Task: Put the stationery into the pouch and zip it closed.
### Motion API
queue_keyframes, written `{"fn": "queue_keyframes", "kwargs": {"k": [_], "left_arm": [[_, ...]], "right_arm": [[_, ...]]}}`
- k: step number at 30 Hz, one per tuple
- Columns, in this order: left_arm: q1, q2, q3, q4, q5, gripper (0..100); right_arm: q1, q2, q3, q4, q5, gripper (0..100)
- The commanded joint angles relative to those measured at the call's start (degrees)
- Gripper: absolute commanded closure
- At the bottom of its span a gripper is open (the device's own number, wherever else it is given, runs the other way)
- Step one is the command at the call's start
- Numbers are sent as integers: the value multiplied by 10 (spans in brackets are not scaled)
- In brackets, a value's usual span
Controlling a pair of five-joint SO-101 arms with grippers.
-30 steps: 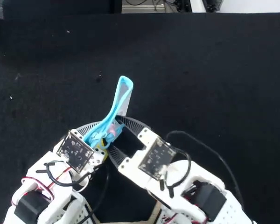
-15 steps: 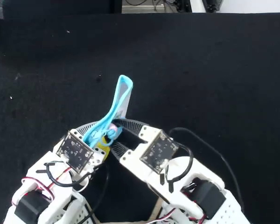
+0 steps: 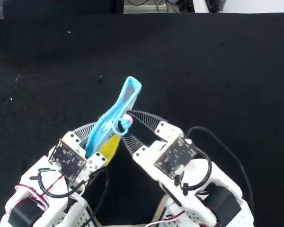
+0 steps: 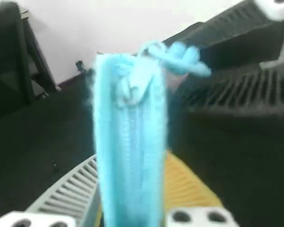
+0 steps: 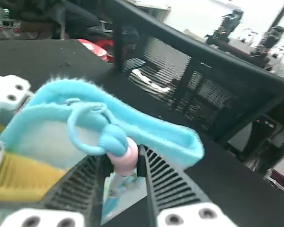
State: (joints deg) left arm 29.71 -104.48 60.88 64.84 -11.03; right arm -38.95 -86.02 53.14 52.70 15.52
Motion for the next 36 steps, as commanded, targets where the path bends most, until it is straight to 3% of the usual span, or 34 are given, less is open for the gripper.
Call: {"fn": "queue_keyframes", "kwargs": {"k": [1, 18, 23, 36], "left_arm": [[4, -2, -44, 18, 31, 816], [4, -3, -91, 34, 38, 817], [4, -3, -93, 34, 38, 970], [4, -3, -96, 96, 38, 970]], "right_arm": [[16, -4, -5, -6, 6, 988], [16, -7, 16, -4, 6, 988], [18, -8, 16, -3, 50, 988], [36, -4, -43, -5, 52, 988]]}}
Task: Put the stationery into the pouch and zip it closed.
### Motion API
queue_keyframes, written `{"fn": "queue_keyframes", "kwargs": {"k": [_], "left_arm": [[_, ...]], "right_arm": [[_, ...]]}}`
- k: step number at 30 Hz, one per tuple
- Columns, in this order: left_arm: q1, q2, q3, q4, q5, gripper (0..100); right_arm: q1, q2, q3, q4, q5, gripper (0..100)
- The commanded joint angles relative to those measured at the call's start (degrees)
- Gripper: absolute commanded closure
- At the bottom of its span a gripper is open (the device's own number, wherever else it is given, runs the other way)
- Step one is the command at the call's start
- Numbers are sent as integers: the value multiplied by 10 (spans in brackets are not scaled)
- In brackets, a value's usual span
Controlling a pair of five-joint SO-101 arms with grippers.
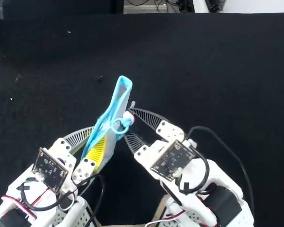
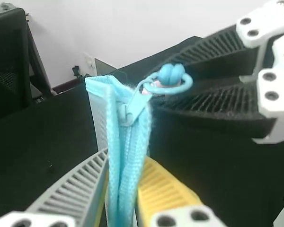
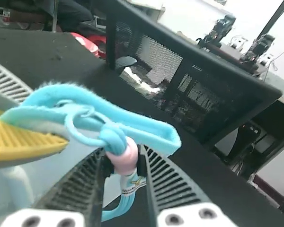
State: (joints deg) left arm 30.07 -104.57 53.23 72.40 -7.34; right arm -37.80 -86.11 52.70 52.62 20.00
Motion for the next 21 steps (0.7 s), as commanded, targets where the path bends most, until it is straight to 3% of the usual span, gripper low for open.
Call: {"fn": "queue_keyframes", "kwargs": {"k": [1, 15, 21], "left_arm": [[0, -2, -21, 24, 1, 970], [7, -2, -18, 43, 0, 970], [7, -2, -18, 43, 0, 970]], "right_arm": [[33, -3, -42, -6, 8, 988], [91, 11, -49, -5, 10, 988], [16, 37, -51, 61, 10, 966]]}}
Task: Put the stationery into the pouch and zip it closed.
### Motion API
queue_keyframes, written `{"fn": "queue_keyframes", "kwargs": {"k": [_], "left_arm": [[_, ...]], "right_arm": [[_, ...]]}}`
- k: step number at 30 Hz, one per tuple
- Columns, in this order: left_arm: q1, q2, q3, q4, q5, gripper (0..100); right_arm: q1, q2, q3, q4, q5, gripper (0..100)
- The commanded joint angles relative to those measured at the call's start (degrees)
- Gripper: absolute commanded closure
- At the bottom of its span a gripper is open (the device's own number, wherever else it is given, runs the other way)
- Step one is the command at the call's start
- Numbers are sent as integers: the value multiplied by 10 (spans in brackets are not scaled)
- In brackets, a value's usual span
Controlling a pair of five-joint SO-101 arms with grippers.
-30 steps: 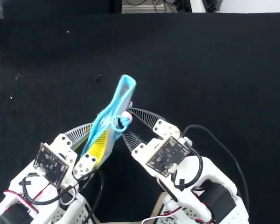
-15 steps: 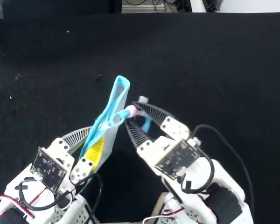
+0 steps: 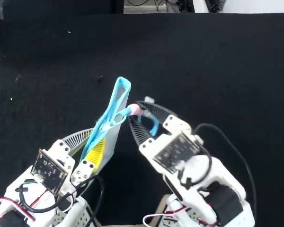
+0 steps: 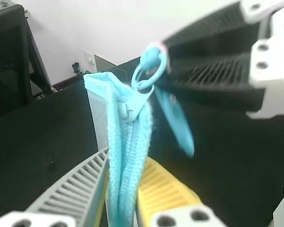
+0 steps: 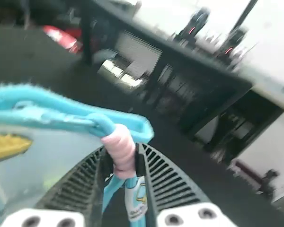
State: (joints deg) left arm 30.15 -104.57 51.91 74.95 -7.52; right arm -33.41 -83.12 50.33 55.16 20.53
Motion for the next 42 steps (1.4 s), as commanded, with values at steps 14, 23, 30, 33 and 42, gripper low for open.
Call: {"fn": "queue_keyframes", "kwargs": {"k": [14, 23, 30, 33, 42], "left_arm": [[6, -1, 26, 2, 3, 970], [6, -1, 32, 1, 3, 970], [6, -1, 32, 1, 3, 970], [6, -1, 32, 1, 3, 970], [6, -1, 32, 1, 3, 970]], "right_arm": [[-108, 62, -61, 19, 4, 880], [-108, 67, -118, 58, -1, 881], [-109, 65, -118, 59, 3, 883], [-120, 63, -124, 76, 4, 923], [-174, 68, -149, 114, 4, 917]]}}
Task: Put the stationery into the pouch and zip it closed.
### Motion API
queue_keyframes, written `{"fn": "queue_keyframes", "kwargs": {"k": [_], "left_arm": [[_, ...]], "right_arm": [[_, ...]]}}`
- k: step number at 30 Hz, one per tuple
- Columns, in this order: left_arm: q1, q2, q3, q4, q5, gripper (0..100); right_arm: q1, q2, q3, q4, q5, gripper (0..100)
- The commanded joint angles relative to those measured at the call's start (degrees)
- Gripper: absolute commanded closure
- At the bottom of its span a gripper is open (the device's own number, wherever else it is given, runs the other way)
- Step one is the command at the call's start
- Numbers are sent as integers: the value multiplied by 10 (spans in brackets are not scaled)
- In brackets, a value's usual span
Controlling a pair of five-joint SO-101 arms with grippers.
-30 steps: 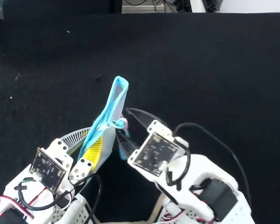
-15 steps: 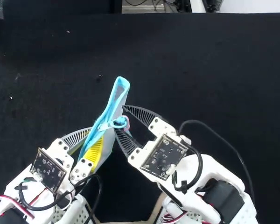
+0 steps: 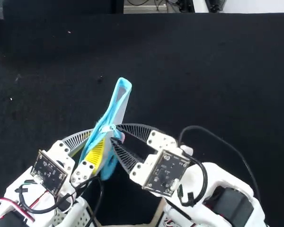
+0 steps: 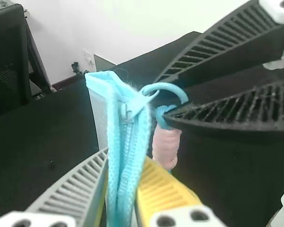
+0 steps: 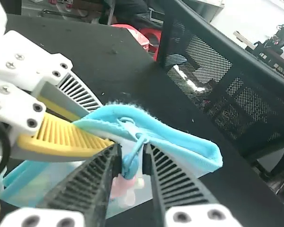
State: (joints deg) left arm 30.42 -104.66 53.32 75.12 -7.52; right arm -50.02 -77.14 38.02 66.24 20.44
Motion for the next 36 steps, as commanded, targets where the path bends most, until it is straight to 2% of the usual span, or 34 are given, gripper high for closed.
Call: {"fn": "queue_keyframes", "kwargs": {"k": [1, 7, 11, 13, 15, 26, 33, 36], "left_arm": [[3, 0, 18, -1, 3, 970], [3, 0, 18, -1, 3, 970], [3, 0, 18, 0, 3, 970], [3, 0, 18, 1, 3, 970], [3, 0, 18, 1, 3, 970], [3, 0, 18, 2, 3, 970], [3, 0, 18, 4, 3, 970], [3, 0, 18, 4, 3, 970]], "right_arm": [[-8, 8, -26, 4, 4, 917], [-5, 8, -21, -6, 4, 917], [58, 8, 23, -71, 4, 918], [79, 7, 37, -89, 4, 949], [82, 2, 36, -85, 4, 992], [87, -2, -7, -66, 3, 988], [158, 26, -10, -127, -2, 988], [174, 38, -10, -149, -29, 988]]}}
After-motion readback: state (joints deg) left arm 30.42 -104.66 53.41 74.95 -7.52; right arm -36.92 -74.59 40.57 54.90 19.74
